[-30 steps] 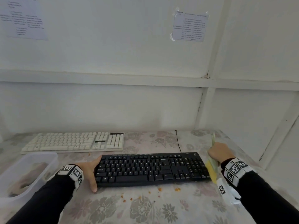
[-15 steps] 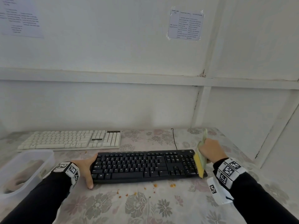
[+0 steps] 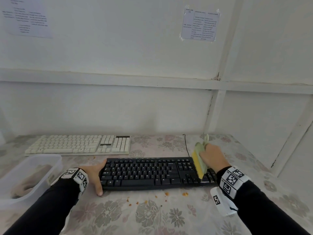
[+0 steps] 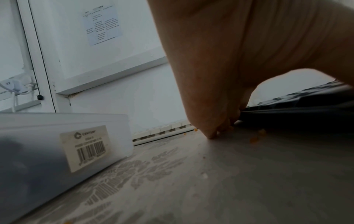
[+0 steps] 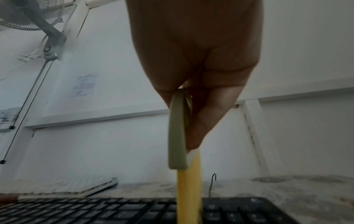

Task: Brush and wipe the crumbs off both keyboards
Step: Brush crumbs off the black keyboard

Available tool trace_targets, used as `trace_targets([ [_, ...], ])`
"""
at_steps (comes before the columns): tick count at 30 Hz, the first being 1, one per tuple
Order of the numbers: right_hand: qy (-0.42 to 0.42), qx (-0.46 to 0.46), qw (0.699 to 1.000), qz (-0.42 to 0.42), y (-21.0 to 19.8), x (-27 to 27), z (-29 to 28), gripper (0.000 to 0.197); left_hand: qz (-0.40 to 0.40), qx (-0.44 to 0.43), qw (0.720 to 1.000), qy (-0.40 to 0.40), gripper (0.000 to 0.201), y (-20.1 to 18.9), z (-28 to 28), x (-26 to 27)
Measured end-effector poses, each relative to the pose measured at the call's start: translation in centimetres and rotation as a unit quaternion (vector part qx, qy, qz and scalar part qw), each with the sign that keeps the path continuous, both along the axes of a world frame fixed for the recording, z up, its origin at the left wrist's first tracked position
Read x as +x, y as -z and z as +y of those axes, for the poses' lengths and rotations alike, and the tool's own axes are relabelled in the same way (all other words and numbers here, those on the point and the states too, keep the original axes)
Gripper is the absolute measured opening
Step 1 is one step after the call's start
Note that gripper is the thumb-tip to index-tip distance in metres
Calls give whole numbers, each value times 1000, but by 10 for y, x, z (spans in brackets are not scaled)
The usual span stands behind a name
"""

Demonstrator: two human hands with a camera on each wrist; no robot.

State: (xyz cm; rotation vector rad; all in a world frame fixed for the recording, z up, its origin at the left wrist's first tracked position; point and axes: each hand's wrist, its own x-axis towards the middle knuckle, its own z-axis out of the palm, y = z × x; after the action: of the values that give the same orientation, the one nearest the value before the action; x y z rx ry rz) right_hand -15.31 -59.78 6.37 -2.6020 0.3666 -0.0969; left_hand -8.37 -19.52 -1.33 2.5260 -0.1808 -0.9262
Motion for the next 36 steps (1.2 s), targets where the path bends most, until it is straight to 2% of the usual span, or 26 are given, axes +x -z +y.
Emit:
trace_targets([
  [3,-42,-17,998,36,8,2,14,27,0,-8,1000,9,159,0,2,0],
  [6,-39,8,997,73,5,1,22,22,-4,-13,1000,25,162,3,5,3],
  [9,-57,-42,996,61,-2,0,35,23,-6,-19,999,36,169,12,10,10],
  [11,-111,-54,992,39,-5,0,54,22,-6,-21,999,31,168,16,13,14],
  [13,-193,-28,981,19,-6,-1,81,18,-14,-17,999,36,164,10,10,8],
  [17,-353,12,936,-4,-1,-6,149,23,-14,4,999,30,156,7,15,6],
  [20,-411,-34,911,-13,10,-2,191,21,-14,9,999,35,160,27,24,22],
  [23,-414,-124,902,8,23,3,207,28,-26,5,999,41,161,17,22,13],
  [26,-384,-177,906,3,27,5,195,27,-24,-13,999,47,166,12,21,7],
  [34,-300,-190,934,46,28,6,113,25,-7,-50,997,51,169,15,23,2],
  [36,-276,-220,934,49,23,3,101,25,-12,-50,997,58,168,14,24,1],
])
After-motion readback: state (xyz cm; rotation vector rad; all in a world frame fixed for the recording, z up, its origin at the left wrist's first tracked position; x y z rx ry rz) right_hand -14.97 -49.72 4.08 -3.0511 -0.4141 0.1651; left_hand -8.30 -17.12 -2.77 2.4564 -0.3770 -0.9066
